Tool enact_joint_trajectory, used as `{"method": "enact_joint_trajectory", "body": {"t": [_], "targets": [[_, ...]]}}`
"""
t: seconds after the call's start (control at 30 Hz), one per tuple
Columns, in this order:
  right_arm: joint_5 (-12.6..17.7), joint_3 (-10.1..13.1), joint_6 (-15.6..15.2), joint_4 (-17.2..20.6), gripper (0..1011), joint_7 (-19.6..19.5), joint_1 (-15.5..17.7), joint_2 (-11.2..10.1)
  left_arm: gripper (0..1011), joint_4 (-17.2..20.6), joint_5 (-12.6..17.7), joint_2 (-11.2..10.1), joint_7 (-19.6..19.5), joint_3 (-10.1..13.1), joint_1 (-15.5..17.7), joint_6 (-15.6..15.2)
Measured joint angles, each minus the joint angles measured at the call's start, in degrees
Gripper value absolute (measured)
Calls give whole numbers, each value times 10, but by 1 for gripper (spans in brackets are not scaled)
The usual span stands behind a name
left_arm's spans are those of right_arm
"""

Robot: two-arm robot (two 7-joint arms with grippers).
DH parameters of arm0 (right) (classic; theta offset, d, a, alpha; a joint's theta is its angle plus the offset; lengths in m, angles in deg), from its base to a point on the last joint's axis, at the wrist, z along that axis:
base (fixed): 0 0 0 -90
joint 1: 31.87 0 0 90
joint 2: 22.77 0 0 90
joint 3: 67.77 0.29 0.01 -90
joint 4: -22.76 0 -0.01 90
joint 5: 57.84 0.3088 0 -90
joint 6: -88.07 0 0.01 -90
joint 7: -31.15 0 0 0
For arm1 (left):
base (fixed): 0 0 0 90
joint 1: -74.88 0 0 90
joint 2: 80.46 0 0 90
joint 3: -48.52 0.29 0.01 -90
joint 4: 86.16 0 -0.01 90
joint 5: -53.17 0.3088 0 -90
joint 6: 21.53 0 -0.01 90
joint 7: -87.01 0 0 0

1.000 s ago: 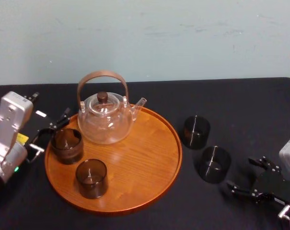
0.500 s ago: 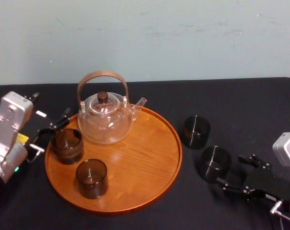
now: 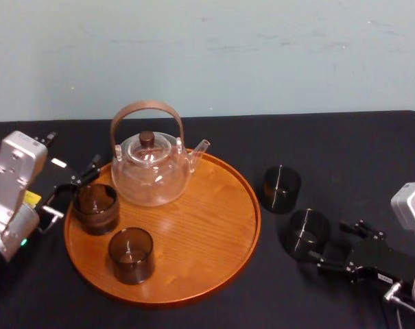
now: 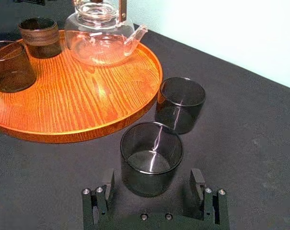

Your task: Pick up the glass from the table and place it on the tray.

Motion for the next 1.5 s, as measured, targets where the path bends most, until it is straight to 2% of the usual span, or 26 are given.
{"method": "enact_joint_trajectory", "body": {"t": [0.97,1.5], "targets": [[-13,-54,-28,-66,1002,22,-91,24,1001,0,0,0,0,0,0,0],[-22,-70,-29,-76,1002,21,-109,30,1001,0,0,0,0,0,0,0]]}}
